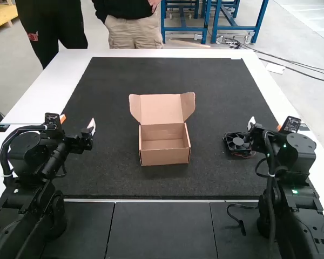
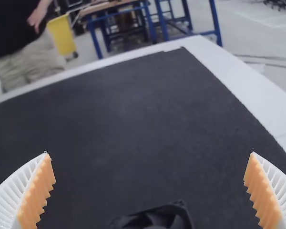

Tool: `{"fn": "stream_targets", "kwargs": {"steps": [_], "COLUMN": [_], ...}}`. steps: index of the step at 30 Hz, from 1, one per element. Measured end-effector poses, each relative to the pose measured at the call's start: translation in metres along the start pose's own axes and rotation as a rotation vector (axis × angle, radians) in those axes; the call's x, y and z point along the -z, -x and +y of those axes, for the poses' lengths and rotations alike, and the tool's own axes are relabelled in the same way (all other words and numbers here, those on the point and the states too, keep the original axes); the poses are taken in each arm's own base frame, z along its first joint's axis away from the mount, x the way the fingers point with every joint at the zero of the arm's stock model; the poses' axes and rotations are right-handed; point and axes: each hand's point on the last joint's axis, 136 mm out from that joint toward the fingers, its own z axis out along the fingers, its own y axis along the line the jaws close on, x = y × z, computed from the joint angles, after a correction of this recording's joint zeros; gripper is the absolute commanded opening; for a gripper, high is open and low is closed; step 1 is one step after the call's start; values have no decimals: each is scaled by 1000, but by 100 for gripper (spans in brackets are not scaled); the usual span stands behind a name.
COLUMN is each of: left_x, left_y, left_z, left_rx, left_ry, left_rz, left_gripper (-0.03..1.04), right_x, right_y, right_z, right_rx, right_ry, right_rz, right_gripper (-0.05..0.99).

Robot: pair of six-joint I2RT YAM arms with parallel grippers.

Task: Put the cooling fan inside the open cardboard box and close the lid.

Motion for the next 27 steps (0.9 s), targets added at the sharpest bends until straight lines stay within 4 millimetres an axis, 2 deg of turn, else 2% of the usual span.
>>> {"fn": "stream_targets", "kwargs": {"steps": [4,8,13,18,20,27], "left_x": [0,3,7,16,16,-11], "left_y": [1,39,55,101,116,160], "left_z": [0,4,8,9,10,12], "left_rx": [0,15,26,28,28,31], "left_ry": [0,22,42,49,51,52], "left_rz": [-4,-157,-200,-270,-265,-159], "left_gripper": [97,96,95,95,96,97], "right_x": [0,4,5,-1,-6,-17], "right_y": [4,45,49,43,46,105], "right_z": [1,11,10,6,6,16], "right_rx": [2,-2,-1,-1,0,2], "right_ry": [6,45,40,19,4,-39], "right_rz": [-17,-184,-196,-143,-98,-6], "right_gripper": [91,91,91,91,91,91]}}
